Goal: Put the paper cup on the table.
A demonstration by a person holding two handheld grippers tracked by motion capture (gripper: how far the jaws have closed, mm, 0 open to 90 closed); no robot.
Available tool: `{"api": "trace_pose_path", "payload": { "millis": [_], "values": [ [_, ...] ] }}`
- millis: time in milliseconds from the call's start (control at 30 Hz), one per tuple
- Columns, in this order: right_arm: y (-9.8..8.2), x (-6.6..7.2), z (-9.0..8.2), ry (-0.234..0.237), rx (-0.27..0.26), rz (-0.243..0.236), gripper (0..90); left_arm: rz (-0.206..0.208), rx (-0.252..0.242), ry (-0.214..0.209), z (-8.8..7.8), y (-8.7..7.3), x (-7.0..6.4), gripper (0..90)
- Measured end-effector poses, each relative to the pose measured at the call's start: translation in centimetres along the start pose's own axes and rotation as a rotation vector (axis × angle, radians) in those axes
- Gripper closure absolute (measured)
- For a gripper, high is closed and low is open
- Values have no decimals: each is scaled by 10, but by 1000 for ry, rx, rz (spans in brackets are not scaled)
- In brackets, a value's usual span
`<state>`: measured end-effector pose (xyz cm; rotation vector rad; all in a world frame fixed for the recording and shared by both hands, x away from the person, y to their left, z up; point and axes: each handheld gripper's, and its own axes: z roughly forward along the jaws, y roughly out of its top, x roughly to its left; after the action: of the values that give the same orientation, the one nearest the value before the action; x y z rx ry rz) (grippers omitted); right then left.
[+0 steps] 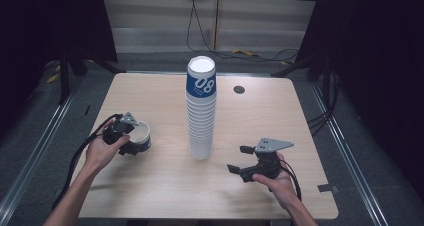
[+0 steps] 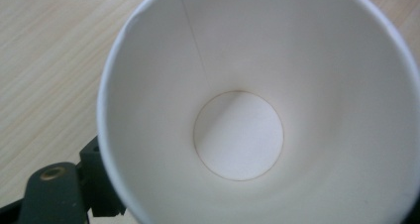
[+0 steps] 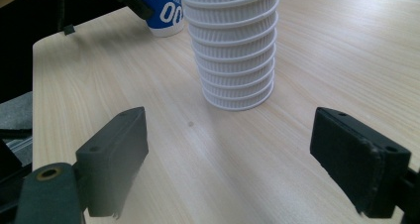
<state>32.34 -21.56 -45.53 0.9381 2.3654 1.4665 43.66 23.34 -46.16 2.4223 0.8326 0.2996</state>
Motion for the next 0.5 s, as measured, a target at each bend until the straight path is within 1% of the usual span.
{"api": "trace_pose_path", "payload": {
  "millis": [33, 67, 200, 267, 300, 400, 433, 467, 500],
  "values": [
    [0, 1, 0, 0, 1, 2, 150, -12, -13, -4, -1, -2, 1, 161],
    [0, 1, 0, -1, 1, 2, 150, -12, -20, -1, -2, -4, 1, 161],
    [0, 0, 0, -4, -2, 1, 149, -44, -38, -9, -5, -10, 3, 160],
    [0, 1, 0, -2, 2, 2, 150, -34, -44, -6, -7, -12, 1, 160],
    [0, 1, 1, -1, 3, 2, 149, -29, -39, -2, -8, -13, 0, 161],
    [0, 0, 0, -4, 2, 2, 150, -47, -46, -1, -10, -19, -1, 161],
    [0, 0, 0, -4, -2, 1, 150, -47, -45, 3, -10, -21, 0, 160],
    [0, 0, 0, -6, -1, 5, 150, -55, -50, 8, -11, -23, 0, 161],
    [0, 0, -1, -6, 0, 6, 150, -70, -65, 3, -12, -26, 0, 160]
  ]
}}
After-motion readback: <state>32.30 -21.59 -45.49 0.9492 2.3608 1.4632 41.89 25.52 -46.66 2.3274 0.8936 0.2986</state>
